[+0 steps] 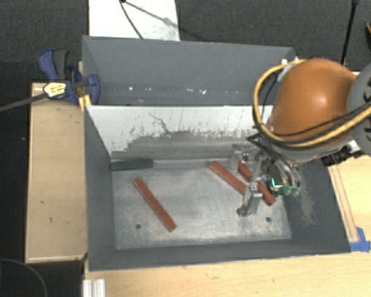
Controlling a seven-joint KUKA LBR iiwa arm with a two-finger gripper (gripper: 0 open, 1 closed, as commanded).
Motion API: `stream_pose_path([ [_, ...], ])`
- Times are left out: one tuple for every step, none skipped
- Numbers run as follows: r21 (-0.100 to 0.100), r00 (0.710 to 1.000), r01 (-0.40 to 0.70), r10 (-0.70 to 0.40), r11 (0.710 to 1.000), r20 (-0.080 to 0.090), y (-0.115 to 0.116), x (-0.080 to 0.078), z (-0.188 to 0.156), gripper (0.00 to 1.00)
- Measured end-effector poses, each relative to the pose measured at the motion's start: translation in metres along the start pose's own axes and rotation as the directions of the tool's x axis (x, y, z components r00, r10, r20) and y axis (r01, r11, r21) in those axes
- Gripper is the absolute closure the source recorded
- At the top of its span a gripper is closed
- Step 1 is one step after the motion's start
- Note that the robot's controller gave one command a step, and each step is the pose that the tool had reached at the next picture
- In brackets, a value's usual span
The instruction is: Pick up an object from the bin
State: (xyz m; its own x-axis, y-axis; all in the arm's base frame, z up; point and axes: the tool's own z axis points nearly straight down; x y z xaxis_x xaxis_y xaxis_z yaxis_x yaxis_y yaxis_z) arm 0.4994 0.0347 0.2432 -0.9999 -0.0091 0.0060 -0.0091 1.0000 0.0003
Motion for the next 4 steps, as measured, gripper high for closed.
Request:
stream_pose_path([
  [0.001,0.998,0.060,-0.060,0.998,0.007,-0.056,-0.082,0.114,0.00],
  [-0.001,0.981,-0.193,0.193,0.981,0.005,-0.037,-0.083,0.174,0.00],
  [-0.002,0.977,-0.211,0.211,0.978,0.012,-0.051,-0.091,0.167,0.00],
  [-0.001,0.986,-0.166,0.166,0.986,0.006,-0.058,-0.090,0.172,0.00],
])
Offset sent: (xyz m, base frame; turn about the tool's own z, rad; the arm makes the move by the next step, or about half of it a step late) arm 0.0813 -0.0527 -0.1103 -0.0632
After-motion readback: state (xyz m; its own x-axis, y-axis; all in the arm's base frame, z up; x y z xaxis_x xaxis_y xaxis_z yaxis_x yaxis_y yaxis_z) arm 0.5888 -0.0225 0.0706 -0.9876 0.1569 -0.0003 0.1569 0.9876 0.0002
